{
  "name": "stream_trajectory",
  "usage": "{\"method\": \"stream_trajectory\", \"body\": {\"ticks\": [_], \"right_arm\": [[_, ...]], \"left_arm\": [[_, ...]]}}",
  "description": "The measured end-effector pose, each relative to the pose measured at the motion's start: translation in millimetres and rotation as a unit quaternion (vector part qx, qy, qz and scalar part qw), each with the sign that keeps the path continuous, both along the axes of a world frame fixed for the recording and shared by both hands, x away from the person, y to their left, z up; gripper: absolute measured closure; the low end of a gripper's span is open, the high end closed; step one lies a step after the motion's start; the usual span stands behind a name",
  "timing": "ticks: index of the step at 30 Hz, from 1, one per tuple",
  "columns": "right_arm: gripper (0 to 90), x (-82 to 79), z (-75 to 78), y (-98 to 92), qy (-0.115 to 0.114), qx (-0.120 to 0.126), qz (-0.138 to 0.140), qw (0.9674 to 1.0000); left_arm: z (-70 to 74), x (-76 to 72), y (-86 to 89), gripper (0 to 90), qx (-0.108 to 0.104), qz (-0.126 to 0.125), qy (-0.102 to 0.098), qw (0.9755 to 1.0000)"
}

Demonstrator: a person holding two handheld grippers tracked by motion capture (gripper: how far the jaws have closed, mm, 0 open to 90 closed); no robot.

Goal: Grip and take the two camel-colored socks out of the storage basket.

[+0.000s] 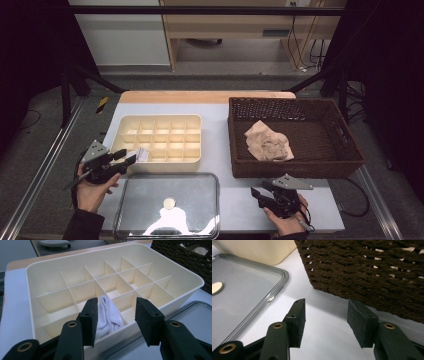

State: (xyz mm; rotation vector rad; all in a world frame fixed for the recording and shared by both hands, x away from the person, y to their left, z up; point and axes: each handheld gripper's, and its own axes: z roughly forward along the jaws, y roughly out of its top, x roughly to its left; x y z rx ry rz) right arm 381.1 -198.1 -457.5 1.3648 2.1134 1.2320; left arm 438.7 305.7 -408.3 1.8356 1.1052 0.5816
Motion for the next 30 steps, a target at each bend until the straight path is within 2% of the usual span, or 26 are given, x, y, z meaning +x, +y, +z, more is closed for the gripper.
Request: {"method": "stream_trajectory", "body": {"ticks": [3,7,14,21,27,30], "right_arm": [[49.2,-1.3,3.1,-0.7,-0.006,0.002,-0.001,1.0000],[49.0,-3.5,8.5,-2.6,-0.015,0.005,-0.005,0.9999],[49.1,-8.4,23.0,-6.9,-0.033,0.016,-0.013,0.9992],[48.0,-7.2,42.7,-8.6,-0.055,0.018,-0.013,0.9982],[47.7,3.2,66.1,-8.1,-0.076,0.020,-0.023,0.9967],[47.4,10.8,75.7,-7.5,-0.084,0.024,-0.029,0.9957]], "left_arm": [[-6.3,-9.7,-1.0,52.4,-0.001,0.009,0.003,1.0000],[-13.3,-22.9,-5.3,51.6,0.001,0.010,0.004,0.9999],[-26.2,-37.6,-10.4,44.3,-0.018,0.013,0.012,0.9997],[-37.6,-43.0,-12.3,40.7,-0.020,0.019,0.015,0.9995],[-45.4,-45.0,-16.0,36.0,-0.011,0.020,0.020,0.9995],[-46.2,-46.6,-17.5,34.5,-0.009,0.021,0.014,0.9997]]}}
